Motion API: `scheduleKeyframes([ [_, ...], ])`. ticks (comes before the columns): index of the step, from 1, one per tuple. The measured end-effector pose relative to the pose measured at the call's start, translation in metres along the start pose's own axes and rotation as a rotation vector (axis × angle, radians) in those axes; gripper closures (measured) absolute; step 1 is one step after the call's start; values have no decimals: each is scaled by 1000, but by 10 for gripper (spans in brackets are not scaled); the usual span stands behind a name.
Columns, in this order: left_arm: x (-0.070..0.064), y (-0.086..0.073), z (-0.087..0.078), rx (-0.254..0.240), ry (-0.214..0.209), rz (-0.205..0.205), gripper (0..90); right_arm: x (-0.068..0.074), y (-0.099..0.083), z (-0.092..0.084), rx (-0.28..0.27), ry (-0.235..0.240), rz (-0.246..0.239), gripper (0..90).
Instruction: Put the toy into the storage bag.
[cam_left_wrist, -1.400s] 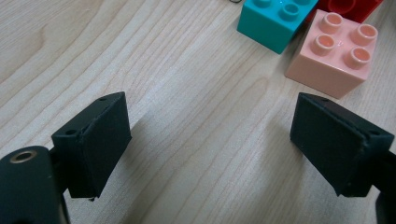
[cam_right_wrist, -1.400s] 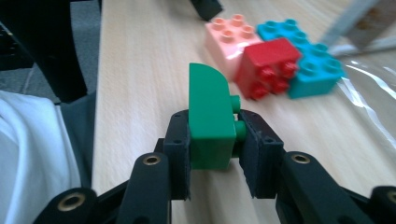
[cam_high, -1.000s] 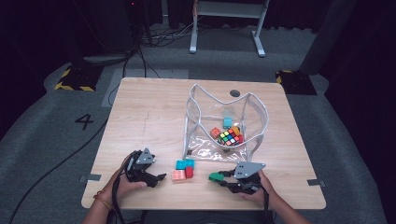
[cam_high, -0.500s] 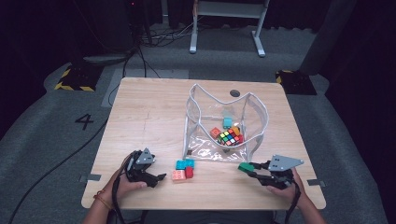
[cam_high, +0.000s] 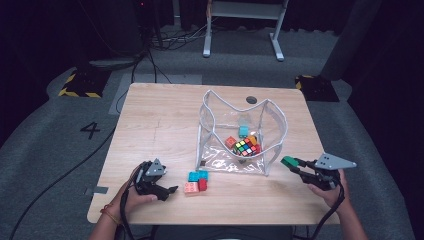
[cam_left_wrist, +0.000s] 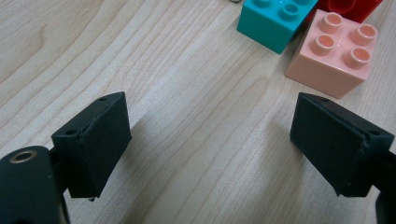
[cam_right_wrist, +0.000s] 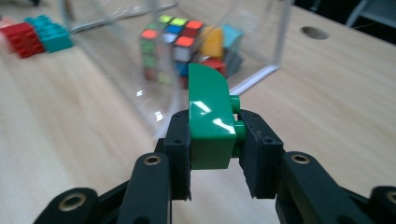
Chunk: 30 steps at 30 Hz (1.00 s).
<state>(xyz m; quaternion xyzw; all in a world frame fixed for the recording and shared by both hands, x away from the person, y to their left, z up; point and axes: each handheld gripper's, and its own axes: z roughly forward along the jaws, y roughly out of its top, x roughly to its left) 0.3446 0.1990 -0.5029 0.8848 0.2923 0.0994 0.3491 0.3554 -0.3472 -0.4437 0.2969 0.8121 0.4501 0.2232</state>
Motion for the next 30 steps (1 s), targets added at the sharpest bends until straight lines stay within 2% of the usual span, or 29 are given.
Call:
scheduleKeyframes([
  [1, 0, 0, 0, 0, -1, -1, 124, 0, 0, 0, 0, 0, 0, 671],
  [2, 0, 0, 0, 0, -1, -1, 124, -8, 5, 0, -12, -18, 14, 671],
  [6, 0, 0, 0, 0, 0, 0, 124, -22, 21, 1, -9, -63, 2, 671],
  [9, 0, 0, 0, 0, -1, 0, 123, -28, 29, 1, -11, -74, 0, 671],
  [10, 0, 0, 0, 0, 0, 0, 124, -35, 38, 2, -20, -76, 0, 671],
  [13, 0, 0, 0, 0, -1, 0, 124, -40, 48, 2, -22, -95, -11, 671],
  [15, 0, 0, 0, 0, 0, 0, 124, -47, 60, 3, -32, -99, -9, 671],
  [17, 0, 0, 0, 0, 0, 0, 124, -54, 73, 4, -29, -122, -7, 671],
  [18, 0, 0, 0, 0, 0, 0, 123, -54, 73, 4, -29, -122, -7, 671],
  [19, 0, 0, 0, 0, -1, 0, 123, -57, 79, 5, -35, -114, -4, 671],
  [22, 0, 0, 0, 0, 0, 0, 124, -61, 95, 8, -34, -130, -18, 671],
  [30, 0, 0, 0, 0, 0, 0, 124, -75, 120, 11, -56, -138, 11, 671],
])
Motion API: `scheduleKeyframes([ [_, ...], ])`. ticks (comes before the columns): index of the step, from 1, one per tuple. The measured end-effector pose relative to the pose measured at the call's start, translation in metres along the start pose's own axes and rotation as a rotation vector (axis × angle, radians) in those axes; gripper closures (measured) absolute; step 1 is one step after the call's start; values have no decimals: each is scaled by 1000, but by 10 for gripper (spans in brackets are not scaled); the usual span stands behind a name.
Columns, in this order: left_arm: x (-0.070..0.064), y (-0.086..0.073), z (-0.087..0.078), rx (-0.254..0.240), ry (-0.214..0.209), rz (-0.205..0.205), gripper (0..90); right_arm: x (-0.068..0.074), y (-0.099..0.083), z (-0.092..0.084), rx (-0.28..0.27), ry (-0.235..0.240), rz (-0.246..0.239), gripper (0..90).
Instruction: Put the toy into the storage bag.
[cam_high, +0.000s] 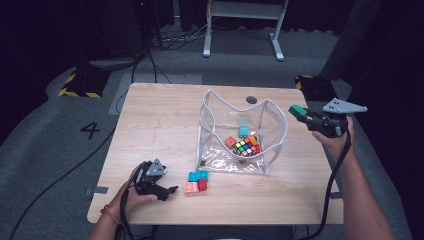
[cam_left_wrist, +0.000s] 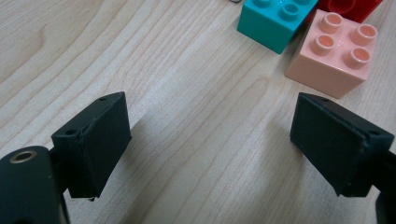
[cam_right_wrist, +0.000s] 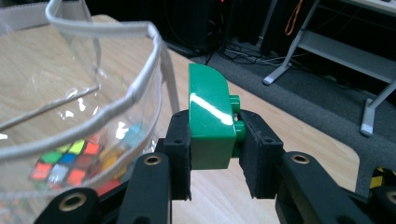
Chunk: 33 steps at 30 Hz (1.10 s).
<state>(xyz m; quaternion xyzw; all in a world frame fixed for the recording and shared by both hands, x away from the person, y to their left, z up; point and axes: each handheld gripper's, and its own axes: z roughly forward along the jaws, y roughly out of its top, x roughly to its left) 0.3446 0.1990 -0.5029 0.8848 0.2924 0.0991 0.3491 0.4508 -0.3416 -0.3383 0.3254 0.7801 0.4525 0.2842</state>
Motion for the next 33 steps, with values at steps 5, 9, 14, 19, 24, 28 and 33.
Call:
scheduleKeyframes([
  [5, 0, 0, 0, 0, 0, 1, 124, -1, 14, 0, -20, 3, -8, 671],
  [9, 0, 0, 0, 0, 0, 0, 124, 3, 27, -1, -40, 17, -17, 671],
  [14, 0, 0, 0, 0, 0, 0, 124, 9, 32, 2, -42, 38, -26, 671],
  [19, 0, 0, 0, 0, 0, 1, 123, 21, 39, 6, -54, 85, -46, 671],
  [24, 0, 0, 0, 0, 0, 0, 123, 39, 44, 15, -46, 124, -80, 671],
  [28, 0, 0, 0, 0, 0, 1, 124, 57, 51, 21, -39, 168, -103, 671],
  [33, 0, 0, 0, 0, 0, 1, 123, 73, 59, 29, -23, 224, -156, 671],
])
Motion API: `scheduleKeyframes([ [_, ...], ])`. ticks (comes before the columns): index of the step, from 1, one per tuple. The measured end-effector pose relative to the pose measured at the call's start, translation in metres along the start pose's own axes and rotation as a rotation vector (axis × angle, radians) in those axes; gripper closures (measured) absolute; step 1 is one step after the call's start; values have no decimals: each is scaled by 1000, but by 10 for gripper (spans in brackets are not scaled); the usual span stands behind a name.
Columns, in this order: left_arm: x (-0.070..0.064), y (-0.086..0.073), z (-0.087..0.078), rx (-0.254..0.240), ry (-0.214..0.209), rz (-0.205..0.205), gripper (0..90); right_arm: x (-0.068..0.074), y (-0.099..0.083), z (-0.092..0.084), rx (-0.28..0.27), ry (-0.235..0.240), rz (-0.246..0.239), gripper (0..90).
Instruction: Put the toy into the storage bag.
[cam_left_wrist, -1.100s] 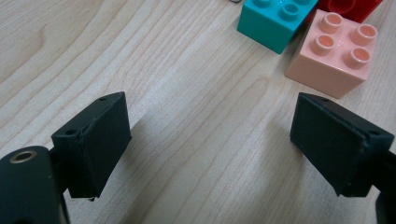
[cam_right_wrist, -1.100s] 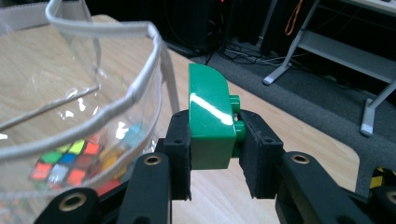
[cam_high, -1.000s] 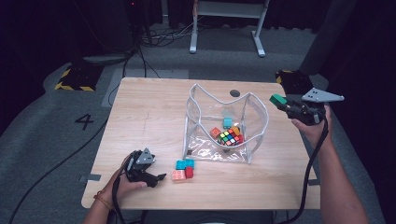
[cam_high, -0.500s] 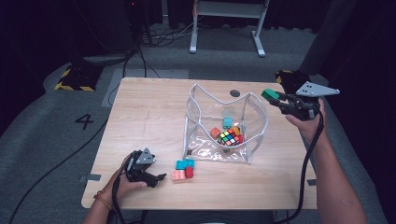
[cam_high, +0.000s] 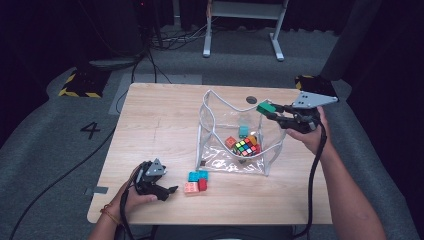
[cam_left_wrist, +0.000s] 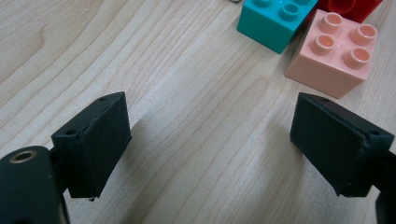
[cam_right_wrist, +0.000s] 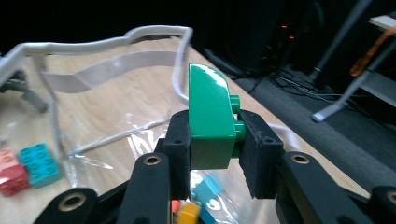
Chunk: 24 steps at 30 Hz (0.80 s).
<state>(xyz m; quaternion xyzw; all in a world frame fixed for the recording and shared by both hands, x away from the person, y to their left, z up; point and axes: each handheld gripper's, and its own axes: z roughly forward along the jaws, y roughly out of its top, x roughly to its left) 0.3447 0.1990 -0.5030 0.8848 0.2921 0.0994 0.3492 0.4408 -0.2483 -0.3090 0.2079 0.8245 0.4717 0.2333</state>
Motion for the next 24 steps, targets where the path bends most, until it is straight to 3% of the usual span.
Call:
scheduleKeyframes([
  [1, 0, 0, 0, 0, 0, 0, 123, 5, 5, 6, 19, 21, -35, 671],
  [2, 0, 0, 0, 0, 0, 0, 124, 5, 5, 6, 19, 21, -35, 671],
  [3, 0, 0, 0, 0, 0, 0, 123, 11, 11, 15, 50, 49, -78, 670],
  [10, 0, 0, 0, 0, 0, -1, 124, 26, 26, 47, 194, 93, -165, 670],
  [15, 0, 0, 0, 0, 0, 0, 123, 30, 35, 61, 297, 112, -182, 670],
  [16, 0, 0, 0, 0, 0, 0, 124, 30, 35, 61, 297, 112, -182, 670],
  [17, 0, 0, 0, 0, 0, 0, 124, 30, 36, 65, 344, 116, -195, 670],
  [19, 0, 0, 0, 0, 0, 0, 124, 29, 35, 67, 358, 122, -210, 670],
  [20, 0, 0, 0, 0, 0, 0, 124, 28, 34, 70, 412, 116, -226, 670],
  [24, 0, 0, 0, 0, 0, -1, 123, 23, 29, 74, 461, 113, -211, 670],
])
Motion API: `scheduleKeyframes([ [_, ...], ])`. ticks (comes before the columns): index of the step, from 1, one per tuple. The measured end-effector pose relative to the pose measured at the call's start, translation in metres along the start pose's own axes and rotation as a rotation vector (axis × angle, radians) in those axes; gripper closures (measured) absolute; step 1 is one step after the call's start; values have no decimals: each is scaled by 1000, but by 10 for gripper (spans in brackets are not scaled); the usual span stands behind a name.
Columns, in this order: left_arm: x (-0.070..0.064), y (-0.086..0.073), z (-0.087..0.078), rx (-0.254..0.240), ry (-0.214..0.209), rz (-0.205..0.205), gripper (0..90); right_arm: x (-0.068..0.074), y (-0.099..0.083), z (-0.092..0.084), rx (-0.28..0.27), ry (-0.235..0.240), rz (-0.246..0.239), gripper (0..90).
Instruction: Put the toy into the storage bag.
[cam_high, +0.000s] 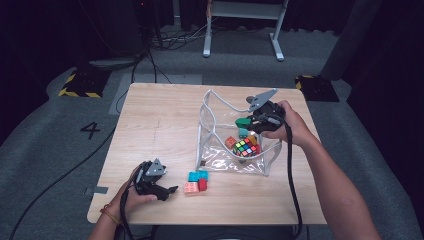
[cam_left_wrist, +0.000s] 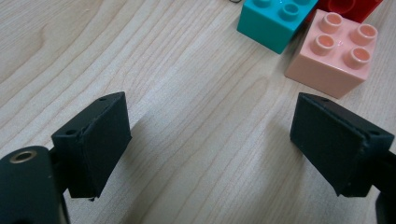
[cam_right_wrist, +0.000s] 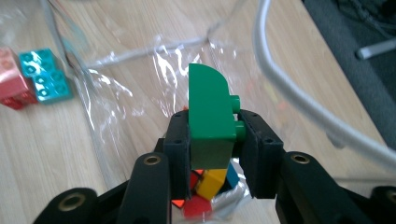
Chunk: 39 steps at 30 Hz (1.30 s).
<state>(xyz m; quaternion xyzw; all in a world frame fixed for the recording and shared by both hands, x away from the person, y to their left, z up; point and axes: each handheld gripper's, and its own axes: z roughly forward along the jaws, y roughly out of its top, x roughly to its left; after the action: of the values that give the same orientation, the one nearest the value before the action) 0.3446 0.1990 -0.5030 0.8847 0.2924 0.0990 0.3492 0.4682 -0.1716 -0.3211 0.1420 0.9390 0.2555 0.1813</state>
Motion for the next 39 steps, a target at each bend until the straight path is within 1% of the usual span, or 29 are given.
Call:
scheduleKeyframes([
  [1, 0, 0, 0, 0, 0, 0, 124, -2, -4, 2, 35, 14, 20, 669],
  [3, 0, 0, 0, 0, 1, 1, 124, -5, -9, 2, 61, 22, 23, 669],
  [4, 0, 0, 0, 0, 0, 1, 124, -5, -11, 2, 77, 24, 35, 669],
  [7, 0, 0, 0, 0, 0, 0, 124, -10, -19, -1, 96, 27, 73, 669],
  [9, 0, 0, 0, 0, 1, 1, 124, -14, -25, -3, 107, 25, 88, 669],
  [10, 0, 0, 0, 0, 1, 1, 124, -14, -25, -3, 107, 25, 88, 669],
  [11, 0, 0, 0, 0, 0, 1, 124, -17, -30, -5, 117, 17, 112, 668],
  [13, 0, 0, 0, 0, 1, 1, 123, -19, -33, -9, 112, 9, 144, 666],
  [14, 0, 0, 0, 0, 1, 1, 123, -21, -35, -11, 105, -1, 148, 658],
  [16, 0, 0, 0, 0, 1, 1, 124, -21, -38, -13, 81, -11, 165, 618],
  [18, 0, 0, 0, 0, 1, 1, 123, -20, -39, -16, 54, -10, 178, 614],
  [19, 0, 0, 0, 0, 1, 1, 124, -20, -40, -18, 38, -5, 179, 604],
  [20, 0, 0, 0, 0, 1, 1, 124, -19, -41, -20, 19, -14, 175, 577],
  [21, 0, 0, 0, 0, 1, 1, 123, -18, -41, -23, 13, -24, 179, 565],
  [22, 0, 0, 0, 0, 0, 0, 123, -18, -42, -26, -13, -20, 183, 562],
  [23, 0, 0, 0, 0, 1, 1, 123, -18, -43, -28, -24, -22, 181, 537],
  [24, 0, 0, 0, 0, 0, 0, 124, -16, -44, -32, -51, -20, 181, 503],
  [25, 0, 0, 0, 0, 0, 1, 124, -14, -46, -36, -89, -29, 191, 486],
  [26, 0, 0, 0, 0, 0, 1, 124, -14, -46, -36, -89, -29, 191, 486],
  [27, 0, 0, 0, 0, 1, 1, 124, -11, -49, -44, -145, -27, 227, 441],
  [28, 0, 0, 0, 0, 1, 1, 123, -11, -49, -44, -145, -27, 227, 441],
  [29, 0, 0, 0, 0, 1, 1, 124, -9, -53, -51, -214, -43, 216, 400],
  [30, 0, 0, 0, 0, 1, 1, 123, -9, -53, -51, -214, -43, 216, 400],
  [31, 0, 0, 0, 0, 0, 0, 124, -6, -58, -60, -269, -47, 241, 335],
  [33, 0, 0, 0, 0, 0, 0, 123, -3, -64, -69, -322, -71, 260, 312],
  [34, 0, 0, 0, 0, 0, 0, 124, -3, -64, -69, -322, -71, 260, 312],
  [35, 0, 0, 0, 0, 0, 0, 124, 0, -70, -76, -348, -83, 273, 271],
  [37, 0, 0, 0, 0, 0, 1, 124, 3, -77, -83, -381, -105, 276, 270],
  [39, 0, 0, 0, 0, 0, 0, 123, 6, -86, -90, -408, -108, 288, 263],
])
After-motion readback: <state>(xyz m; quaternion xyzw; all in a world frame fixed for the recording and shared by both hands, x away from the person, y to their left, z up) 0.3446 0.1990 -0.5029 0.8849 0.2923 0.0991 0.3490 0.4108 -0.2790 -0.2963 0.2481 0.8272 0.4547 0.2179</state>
